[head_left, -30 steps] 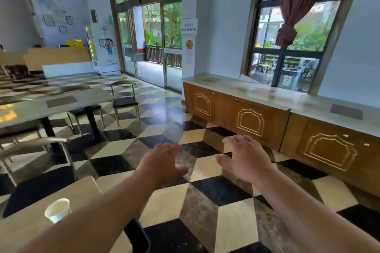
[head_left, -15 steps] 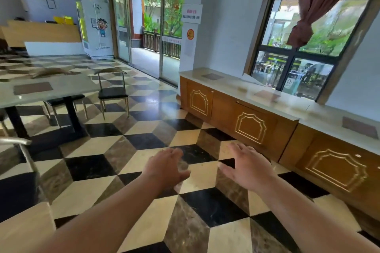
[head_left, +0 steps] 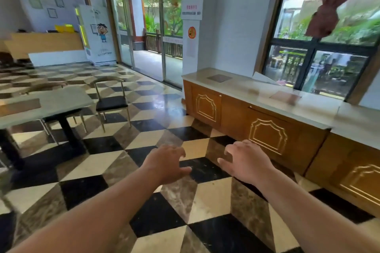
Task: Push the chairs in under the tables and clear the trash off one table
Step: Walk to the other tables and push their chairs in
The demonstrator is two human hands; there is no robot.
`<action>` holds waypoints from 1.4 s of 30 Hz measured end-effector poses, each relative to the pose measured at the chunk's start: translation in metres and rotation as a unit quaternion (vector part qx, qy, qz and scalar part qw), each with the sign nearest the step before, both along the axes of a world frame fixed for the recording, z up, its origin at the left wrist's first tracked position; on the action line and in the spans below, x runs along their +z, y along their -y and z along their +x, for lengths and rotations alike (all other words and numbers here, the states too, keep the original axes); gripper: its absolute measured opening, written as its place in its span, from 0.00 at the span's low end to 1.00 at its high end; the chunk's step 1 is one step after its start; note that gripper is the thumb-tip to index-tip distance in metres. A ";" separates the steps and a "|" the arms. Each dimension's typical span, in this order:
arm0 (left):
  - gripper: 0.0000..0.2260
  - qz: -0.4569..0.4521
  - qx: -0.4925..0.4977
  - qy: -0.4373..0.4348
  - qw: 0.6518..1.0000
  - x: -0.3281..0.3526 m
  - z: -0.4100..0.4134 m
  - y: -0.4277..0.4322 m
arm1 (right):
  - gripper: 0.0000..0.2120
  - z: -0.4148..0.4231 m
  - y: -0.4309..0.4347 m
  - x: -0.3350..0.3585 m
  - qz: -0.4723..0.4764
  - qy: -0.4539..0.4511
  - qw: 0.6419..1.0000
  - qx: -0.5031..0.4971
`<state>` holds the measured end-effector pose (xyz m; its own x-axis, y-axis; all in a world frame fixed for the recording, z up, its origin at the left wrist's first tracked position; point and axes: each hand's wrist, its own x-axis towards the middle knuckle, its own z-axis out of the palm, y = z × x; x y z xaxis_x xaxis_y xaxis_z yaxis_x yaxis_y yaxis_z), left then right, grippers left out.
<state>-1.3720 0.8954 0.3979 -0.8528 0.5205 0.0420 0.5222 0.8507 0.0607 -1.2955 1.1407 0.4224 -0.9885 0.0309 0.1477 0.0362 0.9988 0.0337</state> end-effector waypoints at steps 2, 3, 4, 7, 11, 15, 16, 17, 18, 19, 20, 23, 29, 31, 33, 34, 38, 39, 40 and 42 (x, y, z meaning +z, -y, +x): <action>0.29 0.003 0.032 0.011 0.999 -0.006 -0.040 -0.002 | 0.26 -0.054 -0.011 -0.011 -0.008 0.016 0.999 0.038; 0.30 0.009 0.057 0.018 0.998 -0.007 -0.060 -0.001 | 0.26 -0.082 -0.015 -0.014 -0.011 0.024 0.998 0.056; 0.31 0.013 0.088 0.026 0.996 -0.010 -0.081 0.000 | 0.27 -0.111 -0.018 -0.016 -0.012 0.029 0.997 0.074; 0.30 0.022 0.179 0.047 0.982 -0.013 -0.143 0.011 | 0.29 -0.198 -0.017 -0.013 -0.020 0.041 0.991 0.125; 0.26 0.040 0.263 0.059 0.962 -0.002 -0.201 0.043 | 0.32 -0.307 0.016 -0.002 -0.043 0.035 0.977 0.208; 0.27 0.048 0.325 0.050 0.943 -0.002 -0.237 0.086 | 0.32 -0.391 0.081 -0.009 -0.037 0.054 0.957 0.281; 0.27 0.052 0.342 0.048 0.937 -0.006 -0.246 0.100 | 0.31 -0.408 0.100 -0.014 -0.025 0.054 0.953 0.296; 0.27 0.058 0.358 0.046 0.931 -0.010 -0.256 0.115 | 0.30 -0.424 0.119 -0.018 -0.015 0.055 0.948 0.314; 0.26 0.067 0.375 0.047 0.923 -0.016 -0.266 0.131 | 0.29 -0.439 0.138 -0.022 -0.011 0.061 0.942 0.330; 0.27 0.078 0.389 0.048 0.917 -0.021 -0.278 0.146 | 0.28 -0.455 0.156 -0.025 -0.014 0.070 0.937 0.343; 0.27 0.089 0.403 0.048 0.910 -0.026 -0.291 0.164 | 0.27 -0.470 0.176 -0.028 -0.018 0.078 0.933 0.352; 0.29 0.099 0.428 0.045 0.897 -0.043 -0.335 0.220 | 0.27 -0.523 0.236 -0.036 -0.010 0.079 0.923 0.376; 0.32 0.134 0.475 0.059 0.868 -0.050 -0.431 0.339 | 0.32 -0.638 0.351 -0.020 0.008 0.113 0.908 0.402; 0.32 0.132 0.488 0.044 0.862 -0.035 -0.465 0.382 | 0.33 -0.674 0.389 -0.005 0.006 0.096 0.908 0.408; 0.31 0.118 0.498 0.017 0.859 -0.021 -0.495 0.420 | 0.31 -0.707 0.426 0.005 0.002 0.073 0.905 0.419; 0.30 0.113 0.501 0.011 0.858 -0.016 -0.507 0.435 | 0.30 -0.720 0.444 0.007 0.004 0.071 0.901 0.427; 0.30 0.115 0.517 0.021 0.848 -0.015 -0.549 0.489 | 0.33 -0.772 0.514 0.001 -0.003 0.097 0.885 0.456; 0.30 0.113 0.523 0.020 0.845 -0.017 -0.559 0.504 | 0.33 -0.788 0.533 0.000 -0.008 0.094 0.881 0.463; 0.30 0.111 0.530 0.017 0.840 -0.021 -0.569 0.519 | 0.32 -0.805 0.552 -0.004 -0.011 0.090 0.877 0.472; 0.30 0.100 0.552 0.007 0.828 -0.032 -0.589 0.552 | 0.30 -0.843 0.592 -0.015 -0.019 0.085 0.864 0.495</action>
